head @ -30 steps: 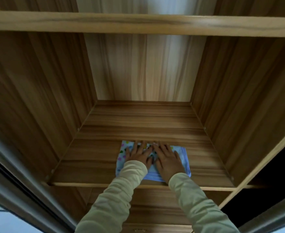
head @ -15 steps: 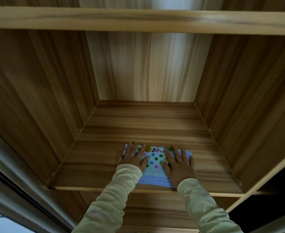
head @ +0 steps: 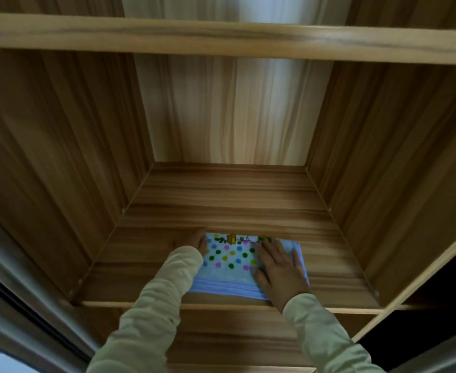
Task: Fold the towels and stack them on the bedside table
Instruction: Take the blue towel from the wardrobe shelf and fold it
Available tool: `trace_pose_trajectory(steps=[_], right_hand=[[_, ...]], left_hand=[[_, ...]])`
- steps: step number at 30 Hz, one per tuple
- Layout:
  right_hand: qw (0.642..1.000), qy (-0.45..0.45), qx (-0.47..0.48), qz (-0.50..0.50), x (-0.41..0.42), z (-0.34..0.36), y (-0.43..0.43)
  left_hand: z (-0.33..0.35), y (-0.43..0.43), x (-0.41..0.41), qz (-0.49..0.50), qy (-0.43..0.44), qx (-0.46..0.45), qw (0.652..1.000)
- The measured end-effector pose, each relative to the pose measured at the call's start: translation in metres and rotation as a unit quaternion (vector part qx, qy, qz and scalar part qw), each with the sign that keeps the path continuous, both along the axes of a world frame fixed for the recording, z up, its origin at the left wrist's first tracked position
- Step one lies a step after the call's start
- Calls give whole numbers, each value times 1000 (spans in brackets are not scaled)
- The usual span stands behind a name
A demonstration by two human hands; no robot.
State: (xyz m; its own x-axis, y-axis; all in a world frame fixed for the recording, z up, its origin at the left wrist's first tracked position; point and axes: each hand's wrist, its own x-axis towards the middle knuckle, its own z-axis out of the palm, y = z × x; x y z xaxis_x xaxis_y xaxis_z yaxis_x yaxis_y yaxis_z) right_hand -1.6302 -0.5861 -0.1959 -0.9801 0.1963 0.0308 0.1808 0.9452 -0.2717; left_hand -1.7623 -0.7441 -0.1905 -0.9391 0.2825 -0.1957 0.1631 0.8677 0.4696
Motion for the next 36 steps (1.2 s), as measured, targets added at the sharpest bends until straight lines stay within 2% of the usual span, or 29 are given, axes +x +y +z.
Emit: trace_pose_trajectory(steps=[1,5,7,10,15,17,19,21,23,25,28,29,32,34,36], right_hand=[[999,36,18,16,0,2,-7],[988,71,-55,128,4,6,-36],[983,5,-86,160,6,1,-44],[987,-33,-59,143,6,-2,-44],[995,-33,-11,89,6,3,-27],[998,22,41,53,6,9,-24],[999,22,27,22,8,14,-21],[998,39,33,41,9,14,-20],[994,66,-1,92,15,7,-22],[987,24,-39,156,19,0,-24],[984,-3,-48,172,26,1,-26],[984,19,-18,175,27,2,-25],[988,-11,-58,142,33,10,-25],[987,0,-42,156,35,9,-20],[986,10,-69,154,40,14,-19]], left_hand=[[4,-1,-4,10,-24,3,1000],[13,-2,-6,38,-45,-20,998],[13,-5,-4,57,-47,3,997],[13,-12,-1,97,-72,77,990],[16,-23,7,139,-102,147,974],[19,-30,16,85,-123,154,977],[19,-34,24,-6,-150,115,982],[22,-33,32,-68,-161,74,982],[23,-29,36,-71,-151,102,981],[22,-26,38,-59,-98,129,985],[15,-18,44,-122,-36,106,986],[13,-15,47,-138,-46,107,984],[3,-9,52,-163,-61,59,983],[-1,-7,53,-158,-51,35,986],[1,-6,55,-158,-38,16,987]])
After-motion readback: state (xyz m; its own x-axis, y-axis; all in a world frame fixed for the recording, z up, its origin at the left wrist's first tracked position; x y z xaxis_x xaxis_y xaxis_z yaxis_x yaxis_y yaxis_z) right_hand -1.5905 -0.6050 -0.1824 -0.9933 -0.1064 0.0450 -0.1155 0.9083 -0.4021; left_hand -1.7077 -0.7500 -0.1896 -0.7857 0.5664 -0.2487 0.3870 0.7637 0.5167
